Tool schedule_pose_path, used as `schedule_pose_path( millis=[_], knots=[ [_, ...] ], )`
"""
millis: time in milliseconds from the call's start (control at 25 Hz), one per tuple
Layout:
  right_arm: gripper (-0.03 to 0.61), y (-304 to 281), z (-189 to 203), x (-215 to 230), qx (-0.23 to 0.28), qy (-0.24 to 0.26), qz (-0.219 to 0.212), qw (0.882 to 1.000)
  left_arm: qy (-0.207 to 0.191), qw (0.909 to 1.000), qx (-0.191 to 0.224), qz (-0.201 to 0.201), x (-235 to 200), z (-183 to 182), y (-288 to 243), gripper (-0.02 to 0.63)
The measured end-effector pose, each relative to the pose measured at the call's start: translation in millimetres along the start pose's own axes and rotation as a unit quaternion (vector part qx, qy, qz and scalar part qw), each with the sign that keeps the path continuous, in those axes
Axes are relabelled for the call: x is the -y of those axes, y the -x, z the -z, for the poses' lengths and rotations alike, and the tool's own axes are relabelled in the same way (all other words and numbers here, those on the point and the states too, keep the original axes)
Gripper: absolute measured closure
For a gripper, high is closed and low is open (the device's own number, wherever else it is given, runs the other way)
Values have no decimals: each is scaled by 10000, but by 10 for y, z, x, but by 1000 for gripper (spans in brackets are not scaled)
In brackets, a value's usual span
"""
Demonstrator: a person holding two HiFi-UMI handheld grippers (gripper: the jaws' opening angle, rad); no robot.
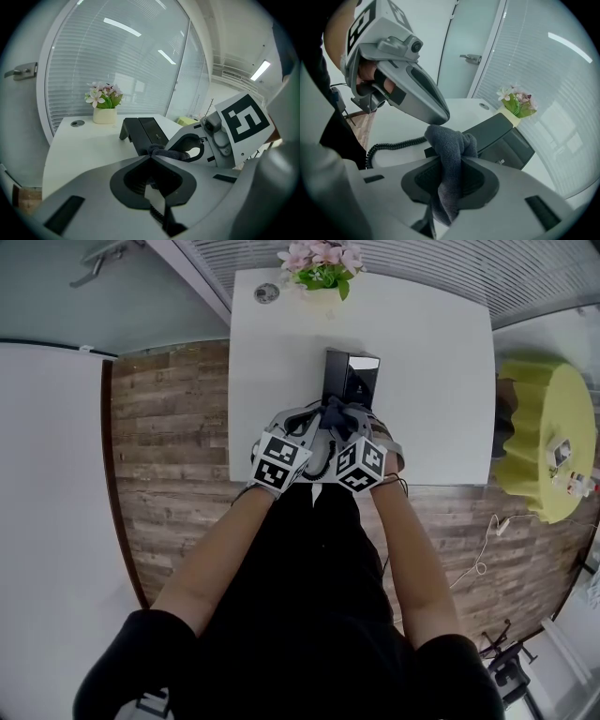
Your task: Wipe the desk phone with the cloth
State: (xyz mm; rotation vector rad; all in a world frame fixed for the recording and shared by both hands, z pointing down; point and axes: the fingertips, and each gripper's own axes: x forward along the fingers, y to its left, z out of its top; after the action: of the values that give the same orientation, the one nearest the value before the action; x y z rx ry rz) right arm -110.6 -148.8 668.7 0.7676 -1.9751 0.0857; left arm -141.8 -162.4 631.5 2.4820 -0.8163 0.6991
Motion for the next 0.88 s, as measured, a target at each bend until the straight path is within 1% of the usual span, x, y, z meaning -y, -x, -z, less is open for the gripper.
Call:
schedule_pose_path(
  millis=[320,480,600,760,880],
  knots=[
    [485,8,115,-231,-169,74,-198,9996,-11,9999,-144,-1,45,165,43,604],
    [485,27,216,-422,-450,137,-597,9971,49,9998,-170,19,99,179,122,603],
    [485,62,261,-521,-641,194,-881,9939,10,9998,-170,66,165,144,190,604],
    [485,247,229,-510,-559,152,-921,9941,-33,9999,-62,89,212,5,306,604],
    [485,479,145,-406,-301,40,-799,9963,-152,9998,64,55,214,-171,419,603]
  ],
)
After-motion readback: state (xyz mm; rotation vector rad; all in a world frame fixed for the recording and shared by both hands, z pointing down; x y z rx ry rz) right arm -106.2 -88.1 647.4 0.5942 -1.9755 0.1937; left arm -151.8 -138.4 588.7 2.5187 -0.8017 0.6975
